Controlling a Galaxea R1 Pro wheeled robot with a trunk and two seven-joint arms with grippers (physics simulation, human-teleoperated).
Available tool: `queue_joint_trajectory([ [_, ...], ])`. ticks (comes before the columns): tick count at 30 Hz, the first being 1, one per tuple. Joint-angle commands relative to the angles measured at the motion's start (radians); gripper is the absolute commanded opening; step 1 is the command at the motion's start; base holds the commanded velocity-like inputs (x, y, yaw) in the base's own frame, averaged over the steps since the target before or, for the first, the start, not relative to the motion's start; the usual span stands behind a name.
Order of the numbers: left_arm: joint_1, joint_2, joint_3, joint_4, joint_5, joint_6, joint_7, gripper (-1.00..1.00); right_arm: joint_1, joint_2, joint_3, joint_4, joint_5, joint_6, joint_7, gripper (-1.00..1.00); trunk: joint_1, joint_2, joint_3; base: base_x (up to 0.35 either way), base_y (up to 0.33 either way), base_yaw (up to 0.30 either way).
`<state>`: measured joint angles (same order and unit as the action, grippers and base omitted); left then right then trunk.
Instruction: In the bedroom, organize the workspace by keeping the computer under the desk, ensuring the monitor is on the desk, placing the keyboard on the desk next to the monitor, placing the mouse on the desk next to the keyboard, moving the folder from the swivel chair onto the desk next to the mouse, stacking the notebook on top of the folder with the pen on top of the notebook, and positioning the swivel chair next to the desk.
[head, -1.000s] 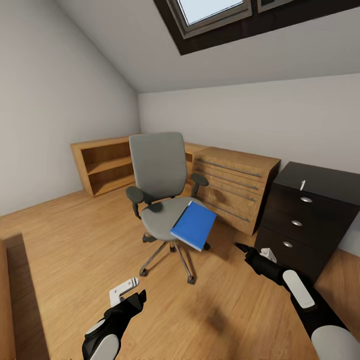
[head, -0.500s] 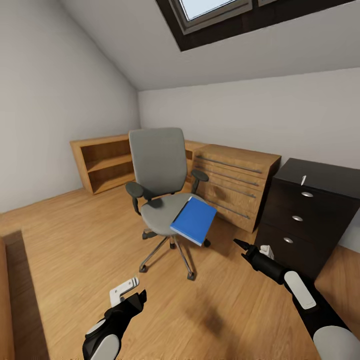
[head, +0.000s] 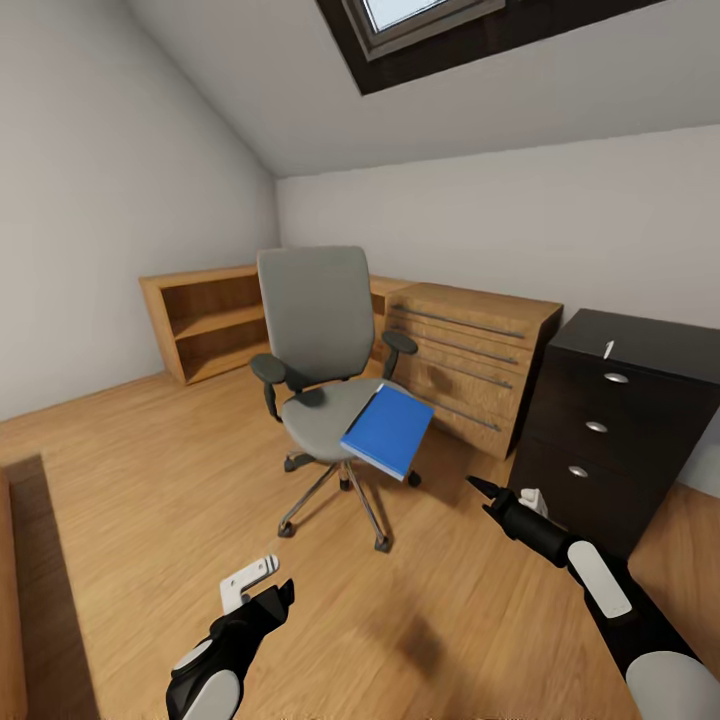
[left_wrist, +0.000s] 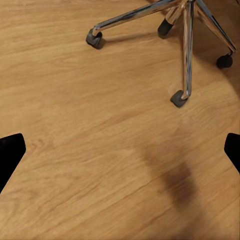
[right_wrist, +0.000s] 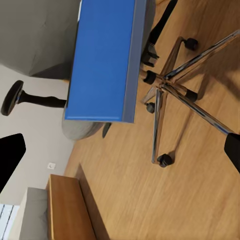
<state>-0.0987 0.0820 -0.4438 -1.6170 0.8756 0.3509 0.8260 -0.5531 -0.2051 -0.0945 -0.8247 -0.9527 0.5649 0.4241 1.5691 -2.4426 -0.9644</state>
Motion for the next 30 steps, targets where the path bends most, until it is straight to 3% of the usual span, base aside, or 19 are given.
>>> queue_joint_trajectory([
  [1, -0.001, 0.001, -0.002, -0.001, 0.004, 0.002, 0.007, 1.00, -0.001, 0.000, -0.002, 0.000, -0.004, 0.008, 0.001, 1.00, 0.004, -0.008, -0.004, 0.000, 0.000, 0.000],
  [8, -0.001, 0.001, -0.003, -0.001, 0.005, -0.001, 0.007, 1.00, -0.001, 0.001, -0.002, -0.001, -0.004, 0.007, 0.001, 1.00, 0.031, -0.057, -0.026, 0.000, 0.000, 0.000],
  [30, -0.001, 0.001, -0.002, -0.001, 0.005, 0.000, 0.007, 1.00, -0.001, 0.003, -0.004, -0.005, -0.006, 0.005, 0.001, 1.00, 0.041, -0.063, -0.111, 0.000, 0.000, 0.000],
])
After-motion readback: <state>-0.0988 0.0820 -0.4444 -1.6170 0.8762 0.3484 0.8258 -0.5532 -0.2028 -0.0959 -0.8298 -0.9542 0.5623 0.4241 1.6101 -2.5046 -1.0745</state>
